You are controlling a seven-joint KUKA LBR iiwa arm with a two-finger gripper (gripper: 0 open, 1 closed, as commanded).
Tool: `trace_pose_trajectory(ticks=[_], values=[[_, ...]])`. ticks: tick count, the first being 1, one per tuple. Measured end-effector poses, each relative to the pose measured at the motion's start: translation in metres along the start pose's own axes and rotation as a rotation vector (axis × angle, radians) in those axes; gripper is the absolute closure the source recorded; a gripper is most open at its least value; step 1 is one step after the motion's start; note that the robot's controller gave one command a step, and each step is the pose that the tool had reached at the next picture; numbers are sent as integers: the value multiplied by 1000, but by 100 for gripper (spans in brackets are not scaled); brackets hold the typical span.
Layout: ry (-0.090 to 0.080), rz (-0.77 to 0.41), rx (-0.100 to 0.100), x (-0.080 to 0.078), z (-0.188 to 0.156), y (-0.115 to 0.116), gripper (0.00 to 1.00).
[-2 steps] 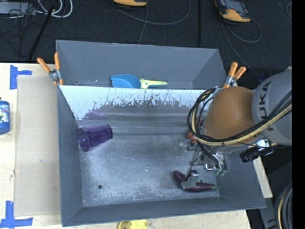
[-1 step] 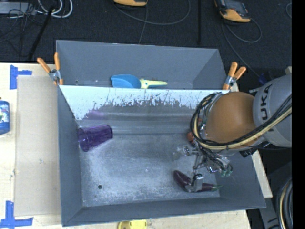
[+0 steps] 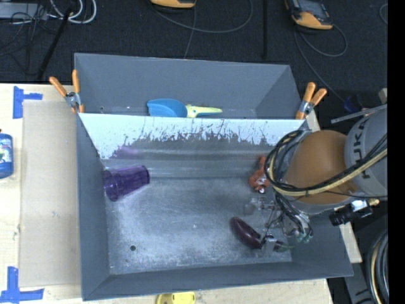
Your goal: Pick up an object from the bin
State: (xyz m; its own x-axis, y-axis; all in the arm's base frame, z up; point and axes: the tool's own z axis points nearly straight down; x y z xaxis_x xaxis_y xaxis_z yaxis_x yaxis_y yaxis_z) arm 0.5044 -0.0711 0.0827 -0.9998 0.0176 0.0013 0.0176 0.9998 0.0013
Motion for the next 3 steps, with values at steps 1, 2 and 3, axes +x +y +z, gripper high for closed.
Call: trace_pose_trajectory(ticks=[1,2,3], values=[[1,-199,0,5,13,-11,100],[1,-198,0,5,13,-11,100],[-2,-210,1,-11,-103,6,100]])
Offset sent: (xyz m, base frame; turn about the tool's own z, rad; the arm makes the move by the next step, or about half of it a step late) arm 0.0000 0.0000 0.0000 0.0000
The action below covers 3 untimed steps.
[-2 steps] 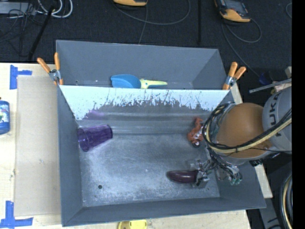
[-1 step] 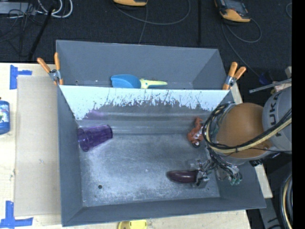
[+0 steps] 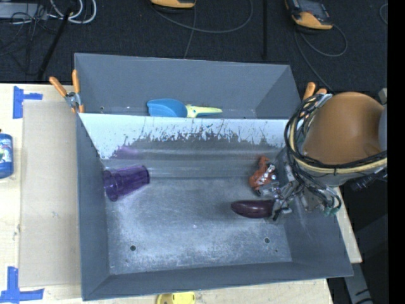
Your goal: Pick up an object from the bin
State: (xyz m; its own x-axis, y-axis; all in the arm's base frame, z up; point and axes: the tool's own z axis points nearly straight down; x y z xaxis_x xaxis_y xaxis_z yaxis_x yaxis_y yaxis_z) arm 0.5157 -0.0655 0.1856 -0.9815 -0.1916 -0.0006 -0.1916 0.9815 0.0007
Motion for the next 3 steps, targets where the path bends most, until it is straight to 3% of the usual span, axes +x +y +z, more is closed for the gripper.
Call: trace_pose_trajectory(ticks=[3], values=[[9,0,-2,0,-17,0,100]])
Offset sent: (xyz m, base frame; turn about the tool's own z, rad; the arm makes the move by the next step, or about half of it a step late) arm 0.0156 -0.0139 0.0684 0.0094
